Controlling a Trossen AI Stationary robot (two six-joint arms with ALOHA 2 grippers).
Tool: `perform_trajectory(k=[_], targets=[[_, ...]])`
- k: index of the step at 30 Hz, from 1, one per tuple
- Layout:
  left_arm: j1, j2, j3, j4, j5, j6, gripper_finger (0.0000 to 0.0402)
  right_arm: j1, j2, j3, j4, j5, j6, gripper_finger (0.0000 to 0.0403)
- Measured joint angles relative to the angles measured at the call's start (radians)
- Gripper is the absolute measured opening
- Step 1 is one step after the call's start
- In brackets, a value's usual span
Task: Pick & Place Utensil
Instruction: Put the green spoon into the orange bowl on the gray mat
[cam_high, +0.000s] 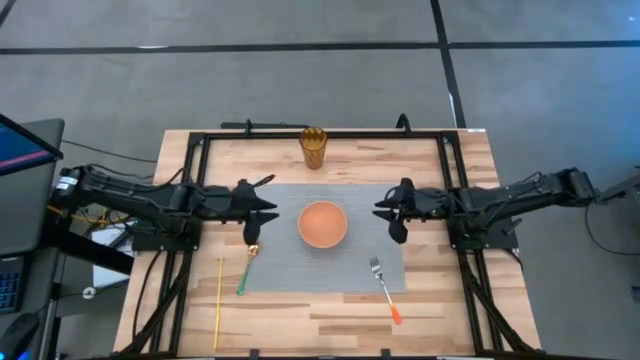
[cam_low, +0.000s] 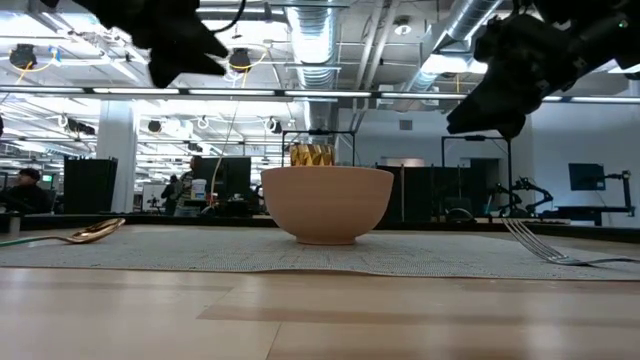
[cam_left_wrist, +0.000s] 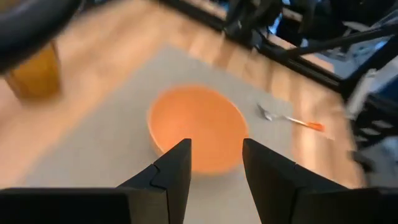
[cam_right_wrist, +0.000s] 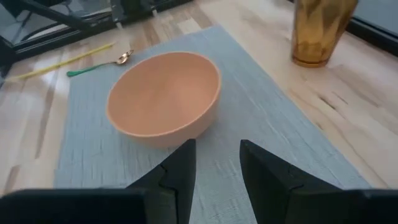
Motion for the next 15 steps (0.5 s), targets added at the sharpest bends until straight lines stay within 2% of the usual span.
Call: perform_trajectory(k=[3,8,11,15], targets=[[0.0,-0.02,0.0,-0.063,0.093,-0.144,0.0146,-0.009,0.017,0.0,-0.002,0.0,0.0,0.012],[0.0,-0.047,0.0,-0.074,0.204,-0.27,0.0146,-0.01,0.076,0.0,-0.001,0.0,-0.005,0.0138],[0.0,-0.049,0.0,-0.108,0.219,-0.302,0.0146,-0.01,0.115,0.0,0.024,0.002,-0.017,0.0158],[0.008,-0.036,0.0,-0.23,0.207,-0.32,0.0146,-0.01,0.134,0.015,0.104,0.0,-0.114,0.0188]])
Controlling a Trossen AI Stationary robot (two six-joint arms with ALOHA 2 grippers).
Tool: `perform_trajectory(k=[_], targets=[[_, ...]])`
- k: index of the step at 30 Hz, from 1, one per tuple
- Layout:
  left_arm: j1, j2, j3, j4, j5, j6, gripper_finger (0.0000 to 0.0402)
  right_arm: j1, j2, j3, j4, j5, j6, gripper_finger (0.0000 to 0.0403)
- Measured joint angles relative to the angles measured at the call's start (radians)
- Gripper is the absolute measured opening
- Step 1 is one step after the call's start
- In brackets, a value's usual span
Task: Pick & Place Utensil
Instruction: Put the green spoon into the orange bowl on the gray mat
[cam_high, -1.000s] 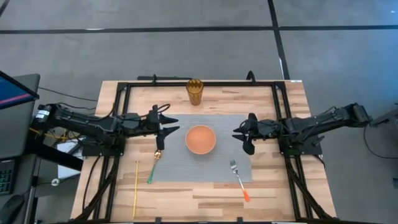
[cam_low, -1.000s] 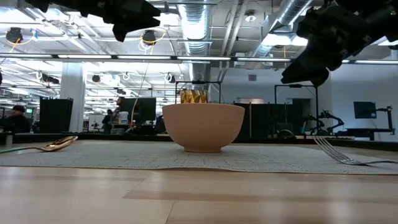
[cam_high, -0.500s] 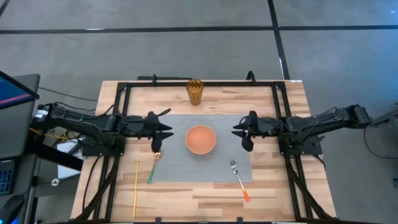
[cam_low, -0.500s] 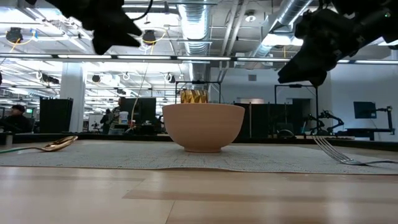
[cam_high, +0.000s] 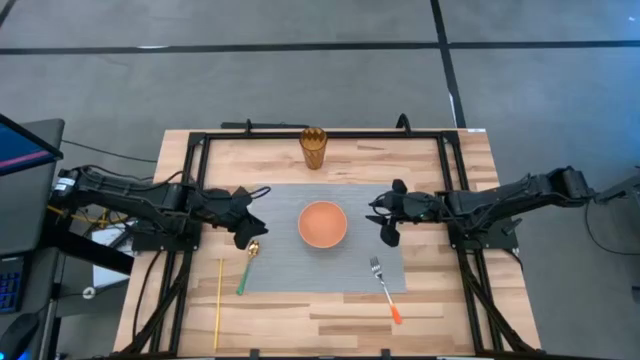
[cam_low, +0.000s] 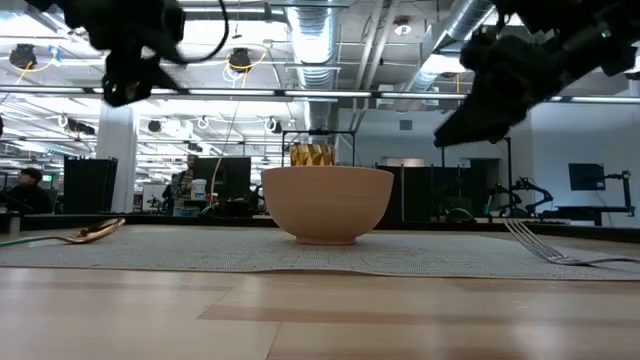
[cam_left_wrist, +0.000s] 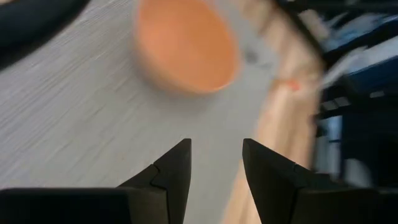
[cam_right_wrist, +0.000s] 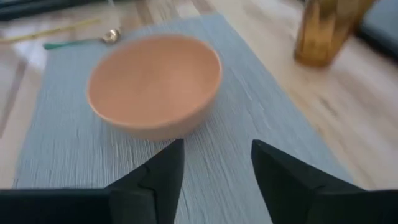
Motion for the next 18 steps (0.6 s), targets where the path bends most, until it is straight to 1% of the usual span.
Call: perform_trajectory(k=[4,7,10,18], targets=[[0.021,0.02,0.0,-0.132,-0.009,-0.001,0.0146,0.0,-0.004,0.044,0.007,-0.004,-0.022,0.021],[0.035,0.045,0.0,-0.187,-0.019,0.021,0.0146,0.001,-0.004,0.056,0.005,-0.007,-0.022,0.0219],[0.042,0.079,0.0,-0.193,-0.031,0.051,0.0146,0.001,-0.003,0.056,0.004,-0.007,-0.023,0.022],[0.025,0.197,0.046,-0.197,-0.034,0.059,0.0146,-0.024,-0.003,0.056,0.003,-0.01,-0.023,0.0211]])
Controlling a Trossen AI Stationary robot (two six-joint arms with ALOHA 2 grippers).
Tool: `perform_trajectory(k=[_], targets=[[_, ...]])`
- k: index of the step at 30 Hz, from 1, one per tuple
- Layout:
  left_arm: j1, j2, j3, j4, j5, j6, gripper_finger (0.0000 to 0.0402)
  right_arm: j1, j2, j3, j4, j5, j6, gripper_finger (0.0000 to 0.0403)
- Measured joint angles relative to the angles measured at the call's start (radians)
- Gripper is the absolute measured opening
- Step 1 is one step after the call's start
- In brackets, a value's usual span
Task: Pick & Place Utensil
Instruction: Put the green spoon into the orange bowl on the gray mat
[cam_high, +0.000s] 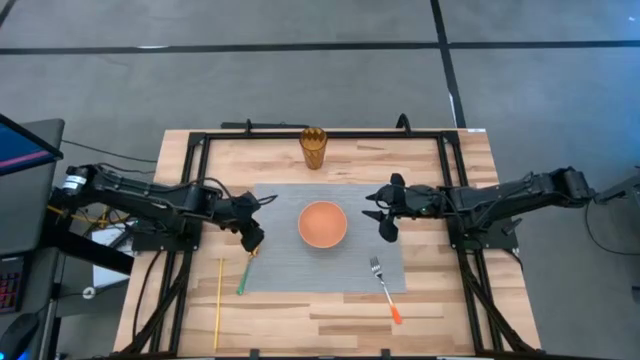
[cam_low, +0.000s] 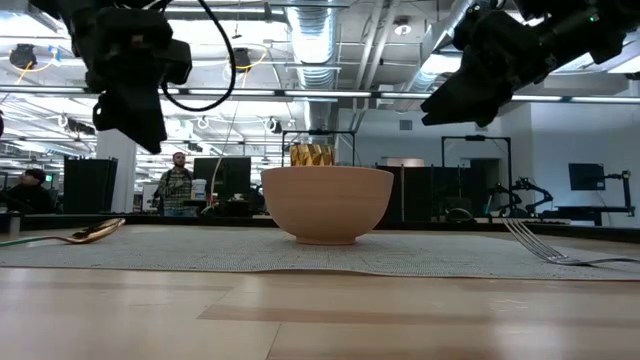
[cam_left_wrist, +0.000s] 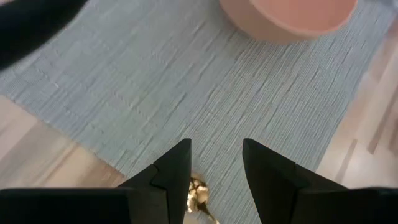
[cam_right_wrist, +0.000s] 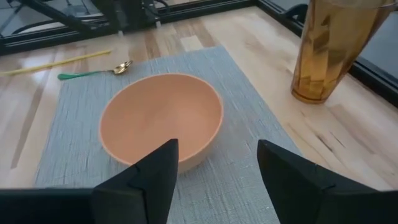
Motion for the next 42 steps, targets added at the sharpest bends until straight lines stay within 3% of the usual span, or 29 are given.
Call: perform_trajectory(k=[18,25,35,42], targets=[[-0.014,0.026,-0.029,-0.152,0.075,-0.296,0.0146,-0.009,0.0,0.0,-0.037,0.0,-0.002,0.0204],[-0.092,0.026,-0.067,-0.152,0.167,-0.334,0.0146,-0.009,0.0,0.0,-0.036,0.0,-0.001,0.0198],[-0.213,0.036,-0.067,-0.153,0.169,-0.612,0.0146,-0.009,0.0,0.0,-0.035,0.0,0.0,0.0197],[-0.284,0.109,-0.067,-0.153,0.146,-0.662,0.0146,-0.009,0.0,0.0,-0.034,0.0,0.0,0.0197]])
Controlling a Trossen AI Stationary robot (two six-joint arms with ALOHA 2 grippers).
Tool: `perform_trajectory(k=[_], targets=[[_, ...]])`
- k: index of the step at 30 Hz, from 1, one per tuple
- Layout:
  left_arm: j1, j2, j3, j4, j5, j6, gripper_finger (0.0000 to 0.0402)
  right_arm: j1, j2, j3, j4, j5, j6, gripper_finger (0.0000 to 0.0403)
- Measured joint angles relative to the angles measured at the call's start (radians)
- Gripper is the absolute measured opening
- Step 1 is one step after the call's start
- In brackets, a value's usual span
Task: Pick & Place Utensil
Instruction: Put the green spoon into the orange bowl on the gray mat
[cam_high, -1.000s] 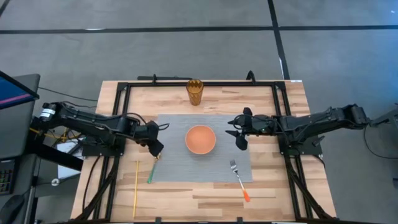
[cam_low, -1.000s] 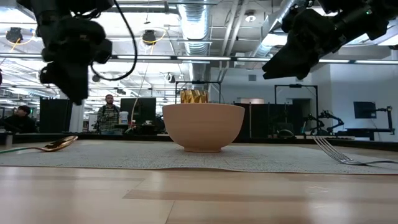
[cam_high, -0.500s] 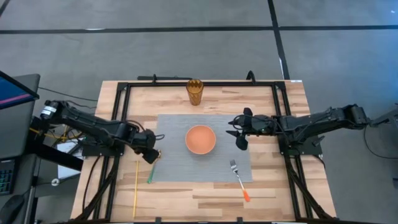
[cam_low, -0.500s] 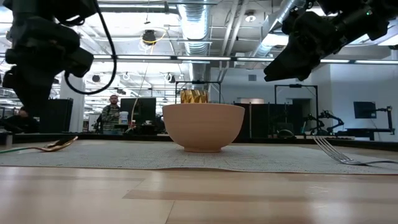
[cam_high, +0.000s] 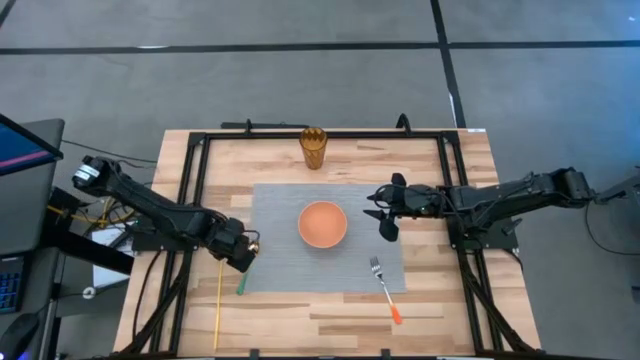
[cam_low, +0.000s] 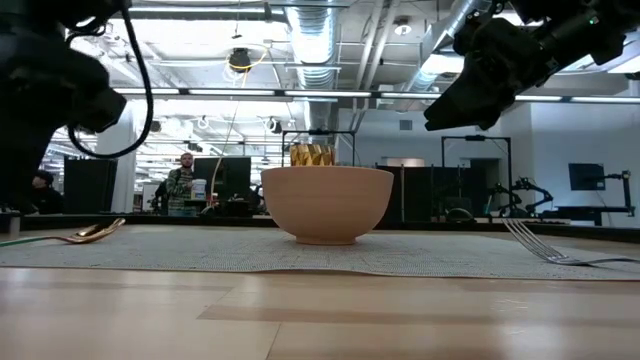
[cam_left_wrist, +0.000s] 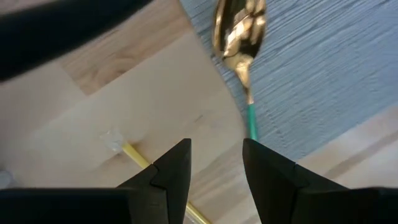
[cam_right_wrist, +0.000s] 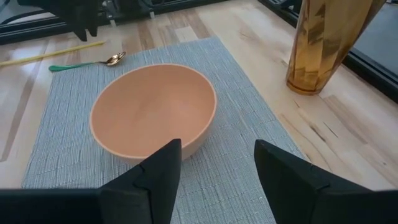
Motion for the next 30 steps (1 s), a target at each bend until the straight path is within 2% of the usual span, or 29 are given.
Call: perform_trajectory(k=[9,30], targets=[[-0.003,0.065,0.0,0.009,0.014,0.0,0.0146,0.0,0.0,0.0,0.0,0.0,0.0,0.0194],[0.0,0.066,0.0,0.039,0.003,-0.053,0.0146,0.0,0.0,0.0,0.001,0.0,0.0,0.0192]])
